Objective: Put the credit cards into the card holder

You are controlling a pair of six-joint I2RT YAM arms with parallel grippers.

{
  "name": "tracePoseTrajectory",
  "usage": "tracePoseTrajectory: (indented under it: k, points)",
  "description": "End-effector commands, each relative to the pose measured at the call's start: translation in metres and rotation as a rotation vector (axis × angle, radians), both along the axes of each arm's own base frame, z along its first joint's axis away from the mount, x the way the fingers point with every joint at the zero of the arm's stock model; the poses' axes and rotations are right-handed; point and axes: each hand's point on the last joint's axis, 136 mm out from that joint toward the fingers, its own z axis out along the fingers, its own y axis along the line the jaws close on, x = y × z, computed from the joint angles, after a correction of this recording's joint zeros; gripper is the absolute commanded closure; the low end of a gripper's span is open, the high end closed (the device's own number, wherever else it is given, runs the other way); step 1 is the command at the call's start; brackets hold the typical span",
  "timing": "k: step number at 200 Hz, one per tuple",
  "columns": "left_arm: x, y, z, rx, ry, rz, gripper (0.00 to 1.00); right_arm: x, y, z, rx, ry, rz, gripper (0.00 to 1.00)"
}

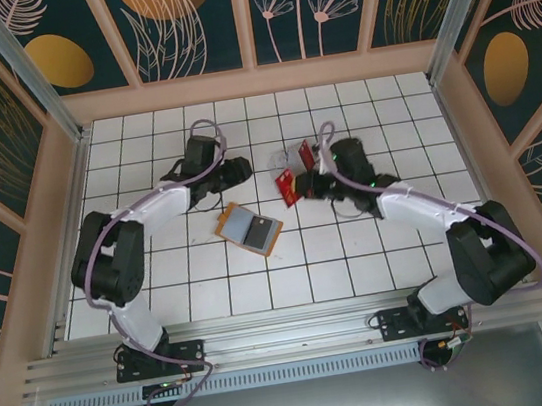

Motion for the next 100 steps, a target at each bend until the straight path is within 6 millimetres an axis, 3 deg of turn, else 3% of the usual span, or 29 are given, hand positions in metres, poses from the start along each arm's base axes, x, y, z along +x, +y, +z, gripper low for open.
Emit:
tracePoseTrajectory:
  k: [1,12,16,39,100]
  points:
    - [-0.035,0.03,-0.033,0.147,0.086,0.005,0.48,-0.019,0.035,0.0,0.156,0.037,-0.015,0.95]
    - [-0.046,0.037,-0.031,0.149,0.08,0.013,0.48,-0.028,0.044,-0.019,0.148,0.082,-0.024,0.95]
    - [-0.057,0.042,-0.044,0.162,0.113,0.013,0.48,-0.031,0.047,-0.025,0.148,0.096,-0.024,0.95]
    - [-0.08,0.055,-0.067,0.197,0.169,0.013,0.49,-0.04,0.06,-0.05,0.149,0.152,-0.017,0.95]
    - [-0.111,0.061,-0.09,0.16,0.237,0.013,0.58,-0.024,0.065,-0.074,0.094,0.17,-0.045,0.96]
